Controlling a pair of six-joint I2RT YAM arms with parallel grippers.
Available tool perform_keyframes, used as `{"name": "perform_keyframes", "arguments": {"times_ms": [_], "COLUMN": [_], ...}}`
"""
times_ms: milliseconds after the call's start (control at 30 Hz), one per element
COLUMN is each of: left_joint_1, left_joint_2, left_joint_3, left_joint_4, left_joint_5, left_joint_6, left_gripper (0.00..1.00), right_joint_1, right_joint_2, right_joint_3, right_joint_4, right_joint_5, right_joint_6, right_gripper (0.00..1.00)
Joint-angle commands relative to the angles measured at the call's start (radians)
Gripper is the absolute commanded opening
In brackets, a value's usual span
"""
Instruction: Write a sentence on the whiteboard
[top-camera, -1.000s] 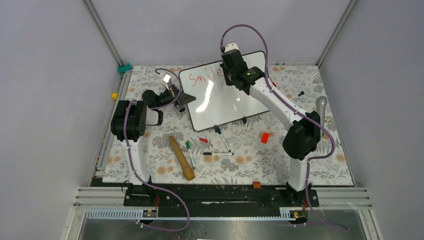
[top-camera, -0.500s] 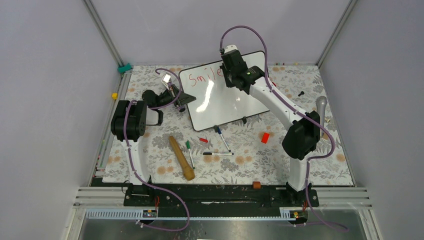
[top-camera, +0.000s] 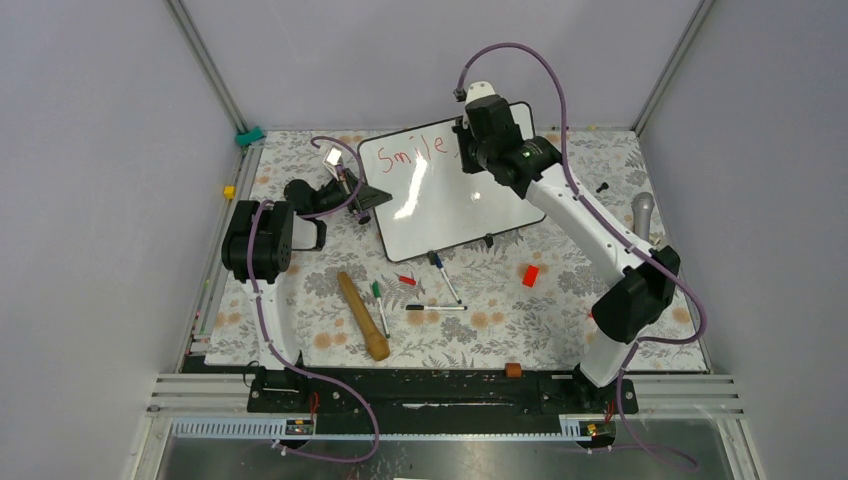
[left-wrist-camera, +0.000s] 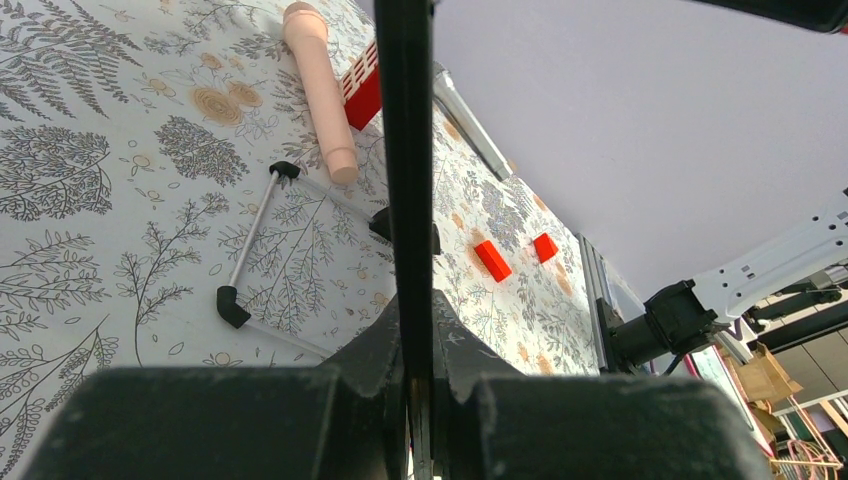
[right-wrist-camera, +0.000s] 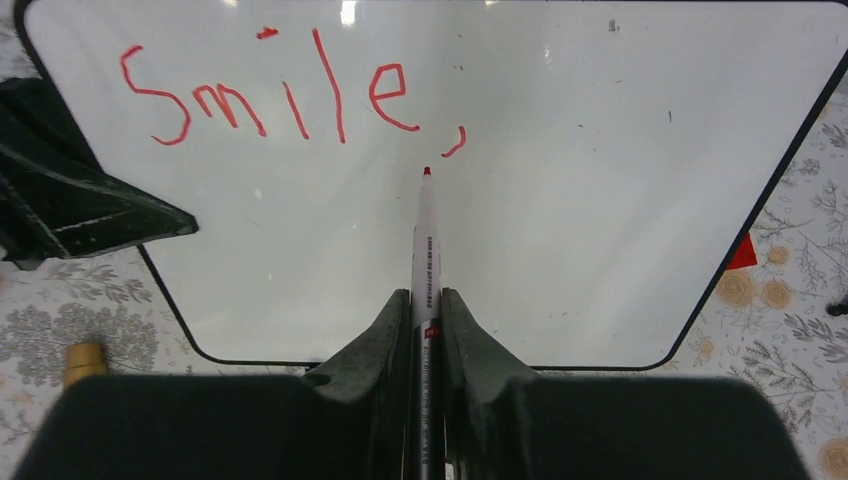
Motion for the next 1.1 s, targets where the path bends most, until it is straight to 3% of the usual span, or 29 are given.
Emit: {"name": "perform_keyframes", "arguments": {"times_ms": [0, 67, 300, 400, 533, 733, 867, 1000, 1067], "left_joint_1": [-0.018, -0.022, -0.022, -0.02, -0.011, 0.007, 0.019, 0.024, 0.024], "left_joint_2": [0.017, 0.016, 0.026, 0.019, 0.016, 0.003, 0.001, 0.035, 0.052], "left_joint_3": [0.02, 0.025, 0.037, 0.031, 0.029, 0.02, 0.05, 0.133, 0.179], "left_joint_4": [0.036, 0.036, 0.036, 0.036, 0.037, 0.038, 0.038, 0.04, 0.04], "left_joint_5": [0.09, 0.098, 0.104, 0.097, 0.086, 0.057, 0.056, 0.08, 0.106], "left_joint_6": [0.042, 0.045, 0.03, 0.033, 0.026, 0.018, 0.007, -0.051, -0.074], "left_gripper": [0.04, 0.11, 0.18, 0.3, 0.38, 0.73, 0.74, 0.65, 0.67], "right_joint_1": [-0.008, -0.008, -0.009, -0.008, -0.008, -0.008, -0.008, -0.008, -0.008], "right_joint_2": [-0.048, -0.049, -0.063, -0.063, -0.062, -0.063, -0.066, -0.076, -0.08], "right_joint_3": [-0.014, -0.015, -0.029, -0.033, -0.032, -0.032, -0.032, -0.039, -0.043], "right_joint_4": [0.035, 0.029, 0.034, 0.038, 0.039, 0.043, 0.044, 0.052, 0.058], "right_joint_5": [-0.028, -0.028, -0.031, -0.027, -0.025, -0.014, -0.006, -0.01, -0.012], "right_joint_6": [0.024, 0.025, 0.025, 0.023, 0.019, 0.01, 0.003, 0.004, 0.005], "right_gripper": [0.0, 0.0, 0.0, 0.0, 0.0, 0.0, 0.0, 0.0, 0.0]}}
